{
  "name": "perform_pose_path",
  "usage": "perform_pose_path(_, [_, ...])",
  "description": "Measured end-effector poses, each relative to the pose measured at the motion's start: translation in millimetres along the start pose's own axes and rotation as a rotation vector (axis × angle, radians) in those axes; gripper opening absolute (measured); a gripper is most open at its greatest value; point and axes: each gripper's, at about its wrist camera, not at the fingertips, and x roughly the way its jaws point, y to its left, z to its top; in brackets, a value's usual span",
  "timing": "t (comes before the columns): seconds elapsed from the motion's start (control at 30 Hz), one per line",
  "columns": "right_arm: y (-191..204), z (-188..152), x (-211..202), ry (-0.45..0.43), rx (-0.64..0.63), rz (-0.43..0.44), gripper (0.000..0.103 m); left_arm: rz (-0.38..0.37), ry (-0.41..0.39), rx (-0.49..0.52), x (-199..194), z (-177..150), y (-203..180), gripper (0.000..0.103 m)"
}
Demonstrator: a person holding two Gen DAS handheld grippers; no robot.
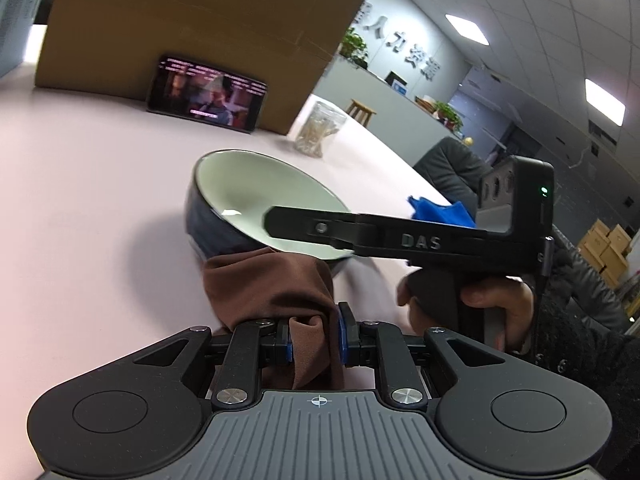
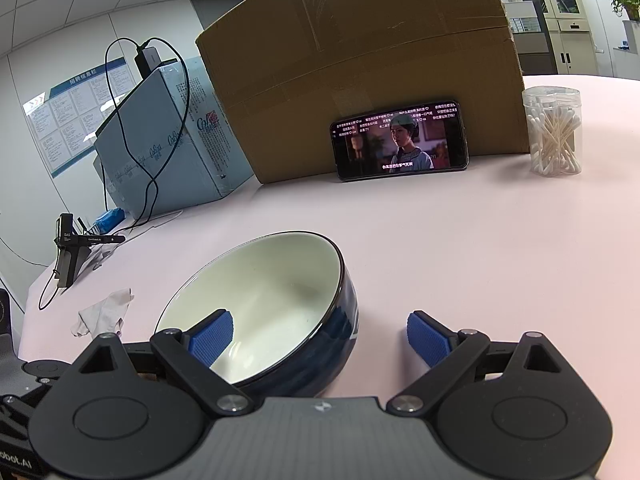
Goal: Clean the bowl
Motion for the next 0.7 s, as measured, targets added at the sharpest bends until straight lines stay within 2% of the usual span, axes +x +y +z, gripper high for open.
perform_pose_path(0.27, [0.4, -0.2, 0.0, 0.0, -0.001, -0.001, 0.096, 0.051, -0.028, -0.017, -9.0, 3.1, 11.1, 0.018])
perform_pose_path(0.5, [1.1, -0.3, 0.0, 0.001, -0.002, -0.001, 0.096, -0.034, 0.037, 0.025, 6.8, 1.3, -4.9, 0.018])
perform_pose_path(0.7, [1.2, -0.2, 0.0, 0.001, -0.001, -0.001, 0.096, -0.003, 0.03, 0.024, 4.0, 1.9, -1.1, 0.018])
